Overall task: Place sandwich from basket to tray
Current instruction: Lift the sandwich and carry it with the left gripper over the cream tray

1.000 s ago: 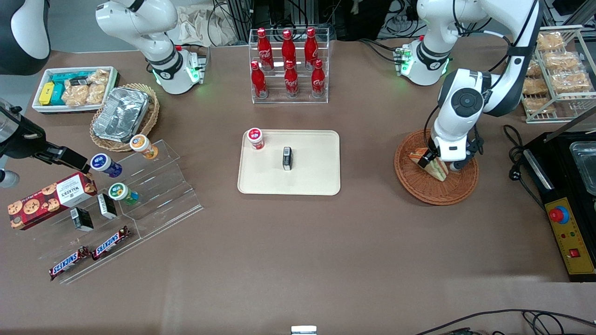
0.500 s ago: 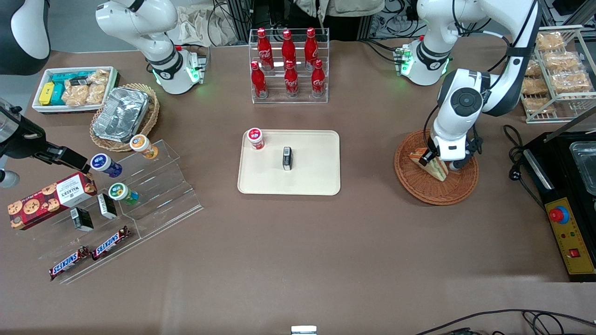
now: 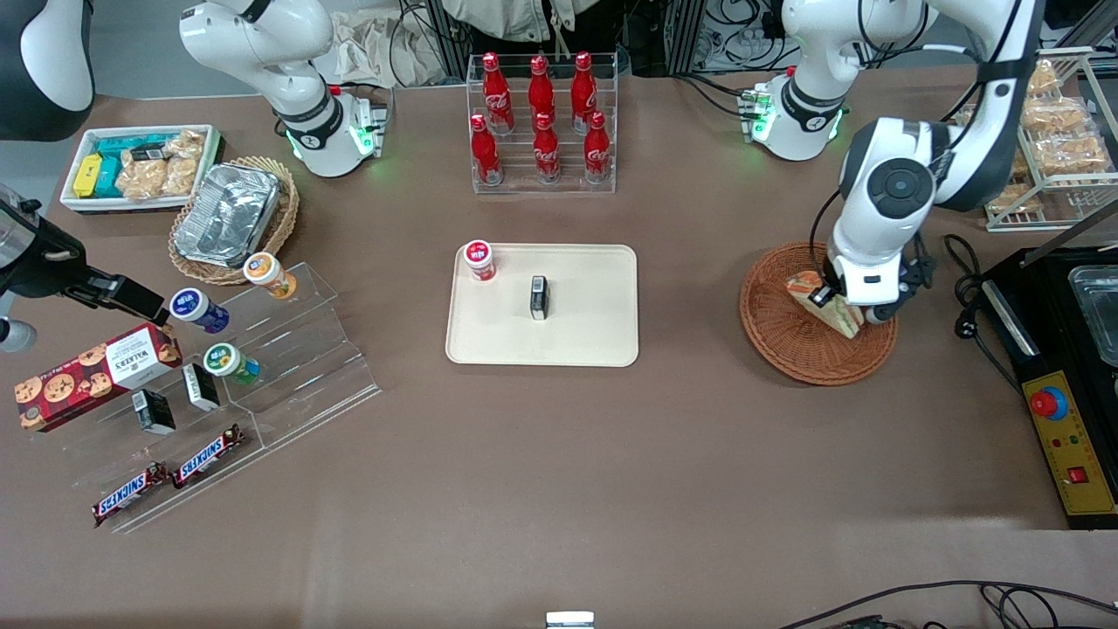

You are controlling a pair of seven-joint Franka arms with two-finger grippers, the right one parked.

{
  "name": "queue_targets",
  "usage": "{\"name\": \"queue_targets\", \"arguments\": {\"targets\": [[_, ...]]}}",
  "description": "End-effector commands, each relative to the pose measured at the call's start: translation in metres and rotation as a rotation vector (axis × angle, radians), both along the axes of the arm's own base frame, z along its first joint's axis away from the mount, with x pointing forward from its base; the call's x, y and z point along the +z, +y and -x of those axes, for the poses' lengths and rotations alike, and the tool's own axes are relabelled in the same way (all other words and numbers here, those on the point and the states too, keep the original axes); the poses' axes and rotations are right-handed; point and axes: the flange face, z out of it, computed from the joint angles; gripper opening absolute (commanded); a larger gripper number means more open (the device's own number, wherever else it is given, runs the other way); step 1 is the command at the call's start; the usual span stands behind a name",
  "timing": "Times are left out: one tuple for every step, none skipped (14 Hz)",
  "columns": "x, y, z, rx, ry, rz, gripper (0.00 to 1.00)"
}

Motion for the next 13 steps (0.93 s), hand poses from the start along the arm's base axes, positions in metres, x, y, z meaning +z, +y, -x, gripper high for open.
{"name": "queue_targets", "arguments": {"targets": [[0.058,0.005,-0.011,-0.095,0.097,0.000,0.00],[0.082,0.013,-0.017,-0.133,0.138,0.018,0.00],[0.106,0.022,-0.024,-0.168,0.161,0.047,0.00],[0.126,0.025,-0.028,-0.206,0.175,0.072,0.00],[0.141,0.026,-0.031,-0.233,0.182,0.081,0.00],[0.152,0.025,-0.030,-0.240,0.188,0.081,0.00],[0.164,0.025,-0.031,-0.249,0.185,0.083,0.00],[0.177,0.024,-0.031,-0.292,0.191,0.089,0.00],[0.189,0.024,-0.030,-0.349,0.210,0.099,0.00],[0.203,0.024,-0.030,-0.425,0.229,0.115,0.00],[0.214,0.025,-0.029,-0.501,0.245,0.128,0.00],[0.222,0.026,-0.028,-0.561,0.258,0.138,0.00],[0.228,0.027,-0.027,-0.603,0.268,0.148,0.00]]}}
